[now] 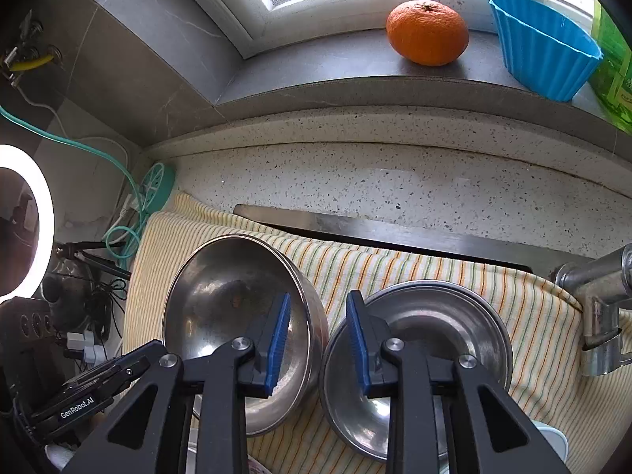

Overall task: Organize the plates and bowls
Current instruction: 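Reach both tools toward the rim of the large steel bowl, then close both tools on the large steel bowl rim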

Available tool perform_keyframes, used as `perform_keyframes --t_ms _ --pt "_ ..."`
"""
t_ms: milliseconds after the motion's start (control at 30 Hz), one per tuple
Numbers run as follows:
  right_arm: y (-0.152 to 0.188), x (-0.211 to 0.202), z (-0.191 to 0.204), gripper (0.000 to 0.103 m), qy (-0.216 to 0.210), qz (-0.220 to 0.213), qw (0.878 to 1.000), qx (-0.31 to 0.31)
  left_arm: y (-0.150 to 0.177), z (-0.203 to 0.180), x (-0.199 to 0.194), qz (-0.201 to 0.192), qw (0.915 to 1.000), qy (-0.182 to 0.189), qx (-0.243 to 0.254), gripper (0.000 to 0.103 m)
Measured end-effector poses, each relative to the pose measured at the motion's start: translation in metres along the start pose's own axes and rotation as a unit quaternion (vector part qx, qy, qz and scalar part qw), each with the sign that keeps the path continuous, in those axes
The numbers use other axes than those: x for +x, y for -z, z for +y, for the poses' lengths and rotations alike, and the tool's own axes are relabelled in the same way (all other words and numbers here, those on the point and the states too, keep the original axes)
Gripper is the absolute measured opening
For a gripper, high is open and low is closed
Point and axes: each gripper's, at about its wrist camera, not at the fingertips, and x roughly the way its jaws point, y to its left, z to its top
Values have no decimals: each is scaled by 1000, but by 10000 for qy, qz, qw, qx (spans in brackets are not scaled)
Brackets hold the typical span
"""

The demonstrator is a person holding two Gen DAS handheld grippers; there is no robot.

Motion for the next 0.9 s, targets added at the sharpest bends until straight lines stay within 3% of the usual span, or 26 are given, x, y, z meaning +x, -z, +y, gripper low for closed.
perform_keyframes --t_ms 900 --pt "0 12 5 11 42 162 9998 -88 -3 0 9 17 9999 -124 98 13"
